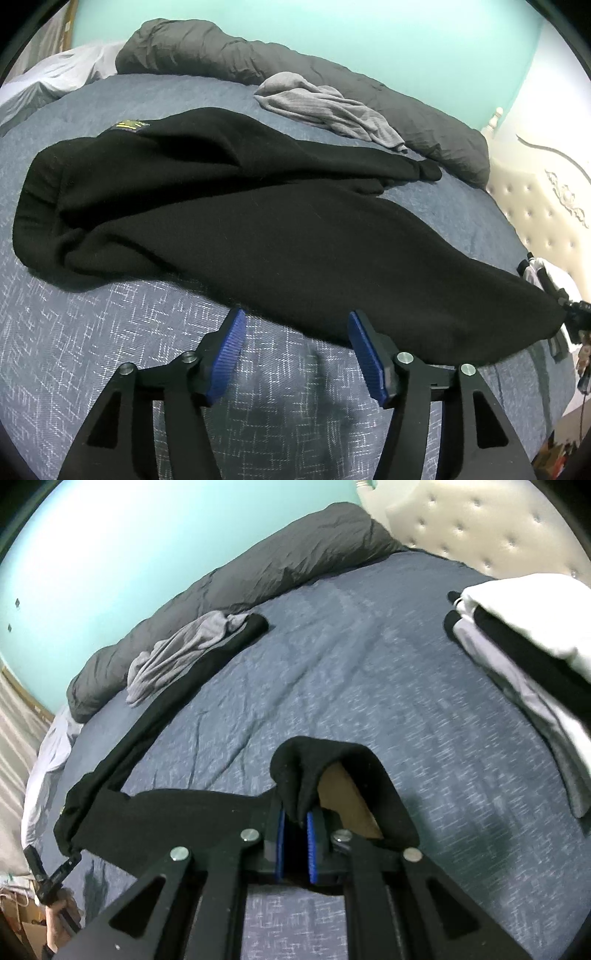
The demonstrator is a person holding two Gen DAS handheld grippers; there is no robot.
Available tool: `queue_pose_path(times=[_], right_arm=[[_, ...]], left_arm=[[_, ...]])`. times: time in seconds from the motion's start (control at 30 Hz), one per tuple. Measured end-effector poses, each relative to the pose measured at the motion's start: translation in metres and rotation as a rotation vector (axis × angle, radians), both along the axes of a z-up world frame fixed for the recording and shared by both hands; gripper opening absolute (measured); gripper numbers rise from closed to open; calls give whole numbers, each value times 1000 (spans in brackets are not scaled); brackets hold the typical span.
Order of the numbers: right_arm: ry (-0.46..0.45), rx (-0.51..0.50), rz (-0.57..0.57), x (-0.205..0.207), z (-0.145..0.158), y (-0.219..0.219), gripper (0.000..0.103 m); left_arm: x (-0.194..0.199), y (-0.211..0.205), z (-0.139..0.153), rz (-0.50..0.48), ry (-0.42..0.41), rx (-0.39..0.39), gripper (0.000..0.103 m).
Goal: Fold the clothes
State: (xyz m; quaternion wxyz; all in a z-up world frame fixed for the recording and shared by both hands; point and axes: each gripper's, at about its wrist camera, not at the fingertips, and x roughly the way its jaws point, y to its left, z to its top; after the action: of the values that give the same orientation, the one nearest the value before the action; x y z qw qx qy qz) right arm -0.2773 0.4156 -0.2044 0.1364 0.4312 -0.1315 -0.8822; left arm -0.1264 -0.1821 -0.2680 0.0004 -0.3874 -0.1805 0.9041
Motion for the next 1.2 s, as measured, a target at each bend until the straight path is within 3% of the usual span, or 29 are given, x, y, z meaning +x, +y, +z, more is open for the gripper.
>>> queue_pose_path(times=[0.2, 0.33, 0.53, 0.63, 0.67, 0.73, 0.8, 0.97, 1.2], right_arm=[[42, -36, -57, -2, 8, 13, 8], [-90, -22, -98, -23, -20, 20, 8], [-131, 4, -143, -51, -42, 18, 9], [-185, 51, -149, -60, -49, 13, 17], [-184, 63, -156, -61, -48, 12, 31], [-142, 81, -179, -58, -40, 13, 41], [-111, 75, -181, -56, -33, 12, 41], [-60, 38, -64, -67, -16, -32, 41], [-97, 21, 158, -97, -24, -141, 50]], left_arm=[[0, -3, 1, 10, 2, 2, 63], [2, -9, 2, 35, 8, 9, 63], [5, -18, 3, 61, 15, 9, 63], [5, -22, 2, 70, 12, 15, 63], [5, -23, 3, 72, 14, 15, 63], [5, -24, 5, 77, 19, 15, 63], [4, -27, 7, 83, 25, 10, 63], [5, -35, 13, 122, 45, -7, 63], [4, -45, 16, 161, 59, -35, 63]])
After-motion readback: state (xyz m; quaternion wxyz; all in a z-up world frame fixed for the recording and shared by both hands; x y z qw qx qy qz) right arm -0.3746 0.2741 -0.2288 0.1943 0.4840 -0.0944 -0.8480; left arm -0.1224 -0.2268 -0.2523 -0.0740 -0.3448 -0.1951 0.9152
